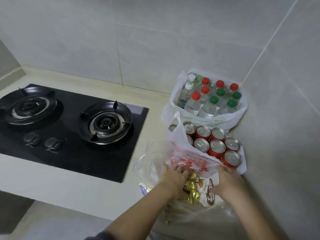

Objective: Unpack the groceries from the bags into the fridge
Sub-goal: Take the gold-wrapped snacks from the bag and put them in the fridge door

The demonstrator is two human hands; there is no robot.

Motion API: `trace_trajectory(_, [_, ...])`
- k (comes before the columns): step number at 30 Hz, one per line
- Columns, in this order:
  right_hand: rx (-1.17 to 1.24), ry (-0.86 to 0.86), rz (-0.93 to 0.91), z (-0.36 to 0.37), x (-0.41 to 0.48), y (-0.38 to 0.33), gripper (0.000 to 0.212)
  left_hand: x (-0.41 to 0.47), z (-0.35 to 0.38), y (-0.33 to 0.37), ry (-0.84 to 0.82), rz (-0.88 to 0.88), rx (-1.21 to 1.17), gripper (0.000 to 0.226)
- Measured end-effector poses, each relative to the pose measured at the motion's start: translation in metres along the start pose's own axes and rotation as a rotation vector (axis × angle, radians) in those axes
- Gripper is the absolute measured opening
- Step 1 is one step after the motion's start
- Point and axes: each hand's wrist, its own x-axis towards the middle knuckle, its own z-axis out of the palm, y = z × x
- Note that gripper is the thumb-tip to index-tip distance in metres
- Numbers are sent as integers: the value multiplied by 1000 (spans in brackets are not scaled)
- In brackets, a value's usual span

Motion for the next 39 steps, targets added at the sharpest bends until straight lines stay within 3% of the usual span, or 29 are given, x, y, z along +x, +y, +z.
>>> trace_trajectory(6, [226, 50, 120, 6, -1, -5, 47, 5, 8, -2, 18, 15, -52, 93])
trace_trajectory(12, [237, -20, 132, 4, 3, -7, 7, 13, 13, 3, 2, -22, -8, 90])
trace_trajectory(17, [177, -41, 122, 8, 3, -12, 0, 13, 16, 2, 41, -23, 16, 77])
trace_trajectory(23, [40, 16, 64, -1, 11, -24, 7, 11, 14, 1, 79, 79, 138, 91])
trace_trajectory(26, [21, 26, 47, -6, 18, -27, 22, 9, 15, -2, 122, 106, 151, 81])
trace_trajectory(29, [23, 36, 20, -6, 23, -28, 35, 11, 14, -2, 51, 65, 241, 74])
trace_trajectory(33, [33, 28, -3, -9, 24, -30, 32, 16, 7, 2, -11, 22, 328, 83])
trace_trajectory(39, [82, 19, -81, -27, 25, -29, 32, -9, -8, -9, 209, -33, 54, 74])
